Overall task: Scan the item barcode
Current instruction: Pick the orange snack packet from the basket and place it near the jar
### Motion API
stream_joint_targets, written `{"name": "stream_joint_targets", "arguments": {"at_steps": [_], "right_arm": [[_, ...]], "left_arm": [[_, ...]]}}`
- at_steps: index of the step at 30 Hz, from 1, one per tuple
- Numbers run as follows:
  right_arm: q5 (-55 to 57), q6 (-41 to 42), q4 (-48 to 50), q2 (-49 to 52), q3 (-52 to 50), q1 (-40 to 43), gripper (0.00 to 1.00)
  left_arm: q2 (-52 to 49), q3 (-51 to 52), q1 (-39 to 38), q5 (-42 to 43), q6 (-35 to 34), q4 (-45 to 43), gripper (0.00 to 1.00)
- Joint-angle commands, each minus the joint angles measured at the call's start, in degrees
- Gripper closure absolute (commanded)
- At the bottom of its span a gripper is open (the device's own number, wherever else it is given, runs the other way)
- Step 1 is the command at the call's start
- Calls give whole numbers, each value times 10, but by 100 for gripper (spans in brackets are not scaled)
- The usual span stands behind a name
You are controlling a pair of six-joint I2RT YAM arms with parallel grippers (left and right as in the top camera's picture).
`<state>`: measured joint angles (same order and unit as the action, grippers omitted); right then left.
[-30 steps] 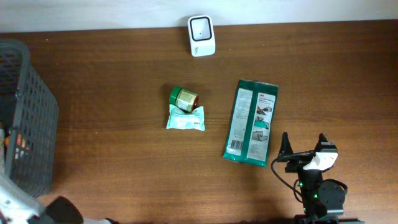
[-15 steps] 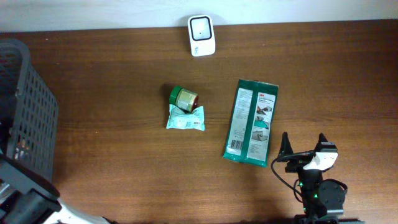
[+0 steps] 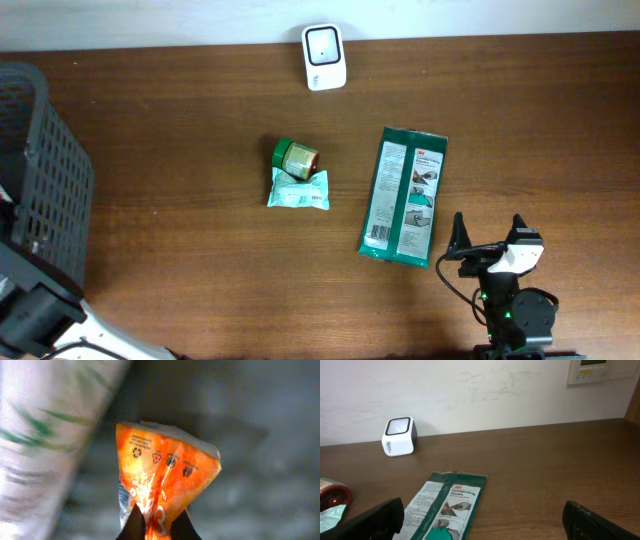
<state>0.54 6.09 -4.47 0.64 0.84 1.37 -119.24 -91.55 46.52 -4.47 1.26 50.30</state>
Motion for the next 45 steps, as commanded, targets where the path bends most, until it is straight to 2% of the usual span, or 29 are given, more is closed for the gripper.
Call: {"name": "stream_joint_targets", "arguments": {"at_steps": [1,3,6,9,11,13,14,17,20,23,25,27,29,33,34,35,36,37,40,42,43,45], "right_arm": [[1,3,-1,-3,-5,2,2],[1,3,-1,-3,-5,2,2],[1,3,-1,-3,-5,2,2],[1,3,-1,-3,-5,2,2],[1,3,-1,-3,-5,2,2],[1,3,-1,-3,-5,2,2],[1,3,-1,-3,-5,2,2],[1,3,-1,-3,-5,2,2],[1,3,-1,-3,-5,2,2],[1,3,-1,-3,-5,2,2],[1,3,-1,-3,-5,2,2],[1,3,-1,-3,-5,2,2],[1,3,-1,-3,-5,2,2],[1,3,-1,-3,-5,2,2],[1,3,-1,-3,-5,2,2],[1,3,-1,-3,-5,2,2],[1,3,-1,-3,-5,2,2],[1,3,-1,-3,-5,2,2],[1,3,-1,-3,-5,2,2],[1,3,-1,-3,-5,2,2],[1,3,-1,-3,-5,2,2],[1,3,-1,-3,-5,2,2]], "left_arm": [[17,-113,-4,142,-41,50,100],[57,-178,-12,200,-52,74,100],[169,-257,-56,268,-73,114,100],[274,-258,-153,257,-72,116,100],[296,-258,-252,210,-72,147,100],[286,-246,-365,141,-72,188,100],[263,-201,-456,103,-72,194,100],[211,-113,-560,102,-72,166,100],[140,-50,-646,83,-72,119,100],[80,-46,-713,76,-72,102,100],[68,-46,-744,57,-72,88,100],[67,-46,-779,2,-72,71,100],[64,-44,-807,-10,-72,53,100],[44,-40,-831,-3,-73,-12,66],[40,-40,-835,11,-73,-28,62],[38,-40,-837,20,-73,-42,52],[38,-41,-838,21,-72,-52,30],[38,-41,-838,16,-72,-60,19],[52,-70,-822,-35,-72,-23,18],[91,-125,-796,-99,-72,36,18],[108,-148,-784,-116,-72,54,14],[157,-208,-745,-144,-72,94,13]]}}
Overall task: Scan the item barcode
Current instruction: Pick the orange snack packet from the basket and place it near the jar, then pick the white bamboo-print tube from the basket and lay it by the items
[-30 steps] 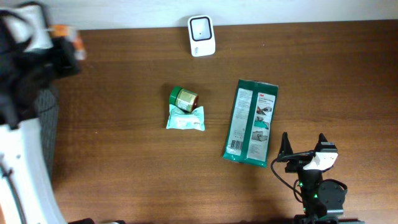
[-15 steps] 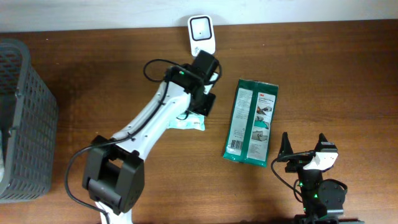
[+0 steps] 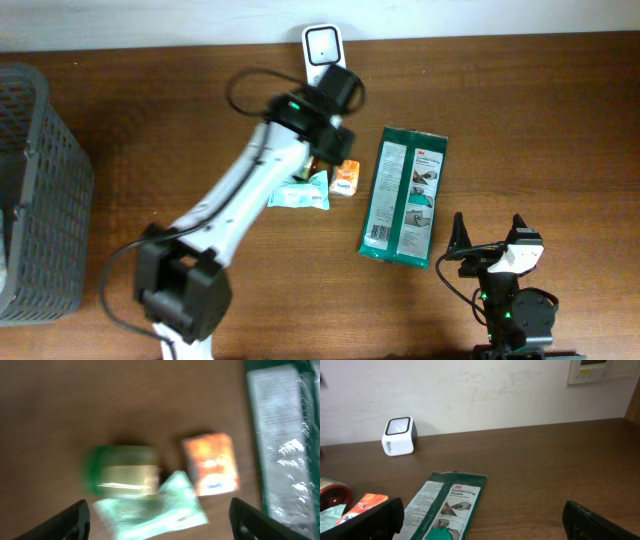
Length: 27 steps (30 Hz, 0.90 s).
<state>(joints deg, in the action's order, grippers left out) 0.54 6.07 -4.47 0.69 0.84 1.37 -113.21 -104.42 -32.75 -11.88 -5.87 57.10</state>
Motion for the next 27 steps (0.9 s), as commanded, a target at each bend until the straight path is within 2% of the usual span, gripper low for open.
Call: {"name": "stream_joint_targets", "arguments": {"at_steps": [1,4,8,10,12,15,17,19,21,25,27], "right_arm": [[1,3,-1,-3,-5,2,2],[1,3,-1,-3,-5,2,1],[1,3,-1,-3,-5,2,2],[1,3,-1,-3,-5,2,2],[1,3,-1,-3,-5,2,2],[1,3,-1,-3,-5,2,2],[1,3,-1,-3,-5,2,2],[1,3,-1,-3,-5,2,2],[1,3,-1,-3,-5,2,2],[1,4,-1,-3,-5,2,2],[1,3,-1,-3,-5,2,2]], "left_arm": [[136,-108,88,-71,-1,48,13],[219,-116,242,-72,-33,83,14],[231,-112,482,-63,-70,134,15],[227,-83,561,-60,-87,120,16],[227,-13,631,-59,-86,81,14],[227,92,693,-59,-71,5,12],[223,169,732,-59,-14,-74,9],[209,214,765,-59,47,-114,7],[188,232,791,-59,70,-130,7],[130,237,836,-58,70,-147,9],[108,237,842,-30,103,-162,11]]}}
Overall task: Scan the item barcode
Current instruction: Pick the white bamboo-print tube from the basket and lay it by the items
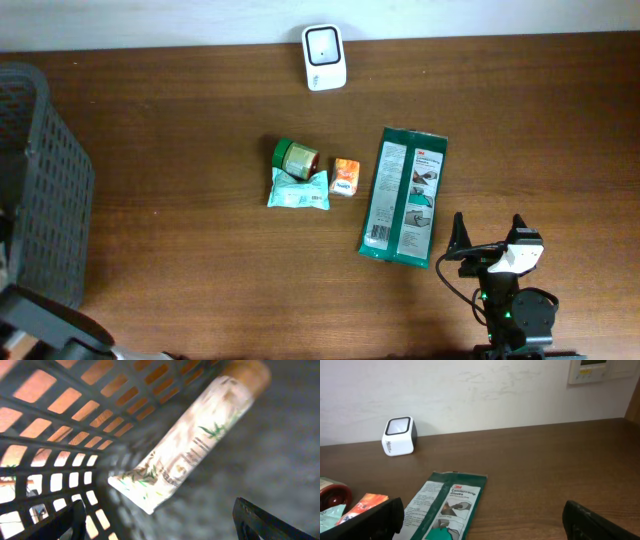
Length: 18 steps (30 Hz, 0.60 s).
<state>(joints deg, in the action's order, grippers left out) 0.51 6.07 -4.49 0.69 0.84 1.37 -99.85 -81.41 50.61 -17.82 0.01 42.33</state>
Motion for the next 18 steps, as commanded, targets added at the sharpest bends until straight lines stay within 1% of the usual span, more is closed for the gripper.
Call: {"name": "stream_joint_targets", "arguments": {"at_steps": [1,4,7,11,15,18], "right_arm": [[1,3,-1,-3,-5,2,2],[1,3,-1,-3,-5,2,2],[1,3,-1,-3,-5,2,2],[1,3,-1,-3,-5,2,2],[1,3,-1,-3,-5,2,2],[1,3,-1,-3,-5,2,2]], "left_arm": [[-42,7,8,37,60,-21,12],[-78,7,9,37,64,-31,11],[-108,7,9,37,101,-44,12],[-137,7,9,36,100,-59,13],[-159,7,9,34,100,-88,16],[-174,7,12,34,100,-115,16]]}}
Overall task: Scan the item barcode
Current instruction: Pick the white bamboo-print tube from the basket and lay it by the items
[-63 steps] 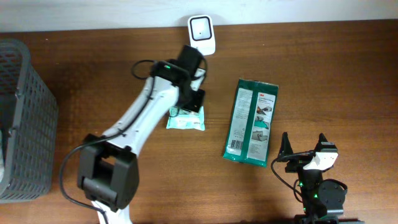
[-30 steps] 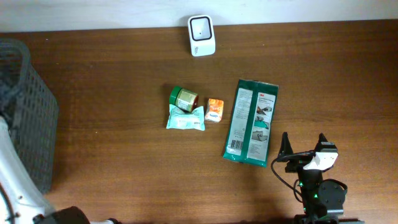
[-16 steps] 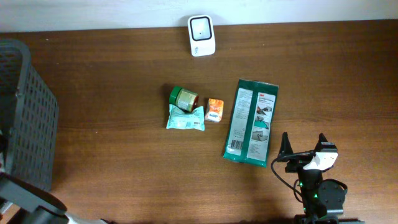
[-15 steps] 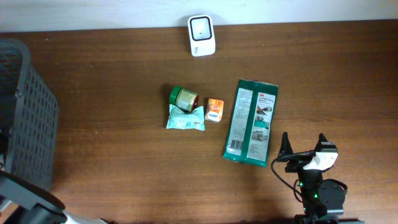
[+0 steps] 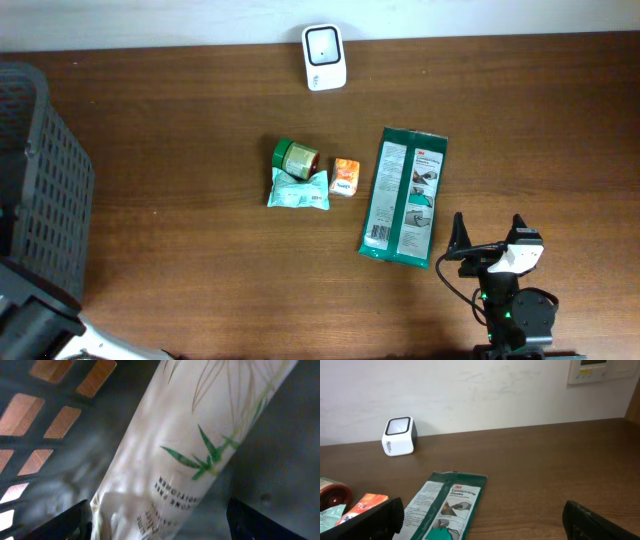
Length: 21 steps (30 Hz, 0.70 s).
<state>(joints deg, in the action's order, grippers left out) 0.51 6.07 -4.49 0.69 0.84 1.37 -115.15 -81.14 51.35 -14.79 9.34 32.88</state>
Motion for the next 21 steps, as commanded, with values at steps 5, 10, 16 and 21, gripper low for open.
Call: {"name": "stream_joint_targets", "arguments": {"at_steps": [5,10,16,21], "right_arm": [[1,3,-1,-3,-5,2,2],[1,3,-1,-3,-5,2,2],[1,3,-1,-3,-5,2,2],[1,4,-1,-3,-5,2,2]], "left_arm": [[-26,4,6,0,7,-29,76],[-10,4,-2,0,6,-9,100],[108,-12,-49,26,6,-8,96],[227,-75,-133,37,-3,-25,98]]}}
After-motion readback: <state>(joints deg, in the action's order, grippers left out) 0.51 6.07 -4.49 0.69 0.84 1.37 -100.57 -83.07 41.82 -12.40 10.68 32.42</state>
